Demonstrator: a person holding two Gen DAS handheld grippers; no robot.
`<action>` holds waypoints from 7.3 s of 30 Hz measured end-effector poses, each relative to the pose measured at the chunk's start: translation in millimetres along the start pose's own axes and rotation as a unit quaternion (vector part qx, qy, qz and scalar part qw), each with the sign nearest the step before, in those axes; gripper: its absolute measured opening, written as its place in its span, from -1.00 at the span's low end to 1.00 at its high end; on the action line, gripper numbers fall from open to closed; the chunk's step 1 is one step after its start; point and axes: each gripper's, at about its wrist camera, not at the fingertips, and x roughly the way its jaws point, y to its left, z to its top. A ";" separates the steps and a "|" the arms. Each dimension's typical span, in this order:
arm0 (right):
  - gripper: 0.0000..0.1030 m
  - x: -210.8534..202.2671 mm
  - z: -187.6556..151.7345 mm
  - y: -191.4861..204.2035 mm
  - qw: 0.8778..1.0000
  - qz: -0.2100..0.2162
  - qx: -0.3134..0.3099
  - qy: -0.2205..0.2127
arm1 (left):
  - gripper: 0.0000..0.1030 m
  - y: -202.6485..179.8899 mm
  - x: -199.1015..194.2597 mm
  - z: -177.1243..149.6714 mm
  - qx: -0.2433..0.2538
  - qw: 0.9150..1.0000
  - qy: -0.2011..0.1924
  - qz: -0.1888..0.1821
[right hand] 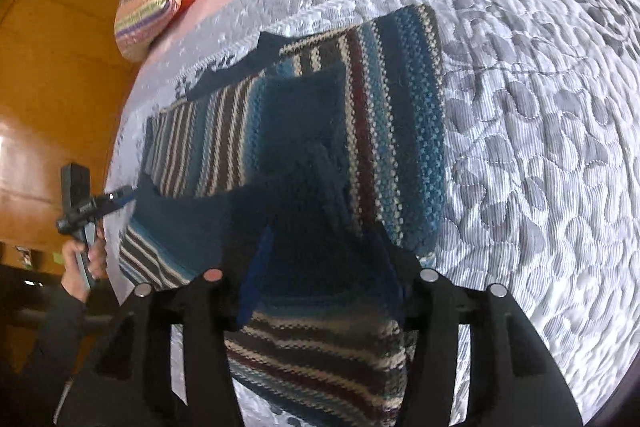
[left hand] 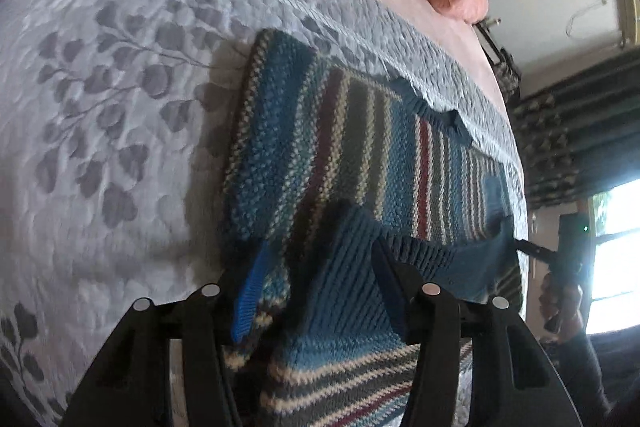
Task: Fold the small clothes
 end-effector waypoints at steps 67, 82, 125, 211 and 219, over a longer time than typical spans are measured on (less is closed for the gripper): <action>-0.64 58.8 166.3 -17.6 0.981 -0.180 -0.004 -0.069 | -0.61 -16.3 64.4 170.9 0.015 0.990 -0.018 0.138; -0.75 33.3 121.5 -22.7 0.993 -0.077 0.066 -0.067 | -0.95 -5.7 34.4 115.8 -0.020 0.996 -0.048 0.071; 0.23 -4.8 -138.4 153.2 0.933 -0.267 -0.216 -0.111 | 0.60 41.0 -82.5 -24.4 -0.006 0.999 -0.043 -0.013; -0.75 65.8 -117.2 377.6 0.860 -0.271 -0.286 -0.323 | -0.63 -184.3 -35.3 180.8 0.102 0.993 0.040 0.044; -0.76 44.6 -115.6 363.1 0.862 -0.268 -0.269 -0.336 | -0.63 -217.4 -31.6 180.4 0.116 0.991 0.039 0.056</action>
